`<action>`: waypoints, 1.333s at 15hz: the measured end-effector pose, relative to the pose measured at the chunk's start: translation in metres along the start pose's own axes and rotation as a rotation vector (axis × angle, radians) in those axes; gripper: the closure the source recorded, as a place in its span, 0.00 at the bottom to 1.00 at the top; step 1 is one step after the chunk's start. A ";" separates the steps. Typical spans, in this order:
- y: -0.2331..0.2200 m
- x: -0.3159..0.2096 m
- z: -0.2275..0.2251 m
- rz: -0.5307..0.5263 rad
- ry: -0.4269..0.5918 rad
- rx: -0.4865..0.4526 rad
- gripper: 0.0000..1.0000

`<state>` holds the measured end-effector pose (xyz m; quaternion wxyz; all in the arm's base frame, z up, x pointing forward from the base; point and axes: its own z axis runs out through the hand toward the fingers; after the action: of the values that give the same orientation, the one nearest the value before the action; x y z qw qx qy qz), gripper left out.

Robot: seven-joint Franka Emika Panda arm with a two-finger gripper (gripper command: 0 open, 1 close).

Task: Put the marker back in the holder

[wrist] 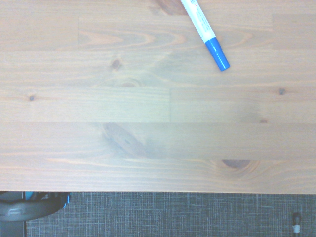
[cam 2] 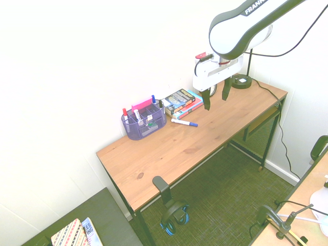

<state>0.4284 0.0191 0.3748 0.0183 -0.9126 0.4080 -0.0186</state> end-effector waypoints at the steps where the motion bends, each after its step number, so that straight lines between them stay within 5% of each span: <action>1: 0.000 0.000 0.000 -0.001 -0.001 -0.001 0.00; 10: -0.038 0.031 -0.010 -0.081 0.015 -0.008 0.00; 20: -0.117 0.113 0.094 -0.143 -0.053 -0.062 0.00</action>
<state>0.5951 0.0149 0.2883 -0.0008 -0.9397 0.3415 0.0168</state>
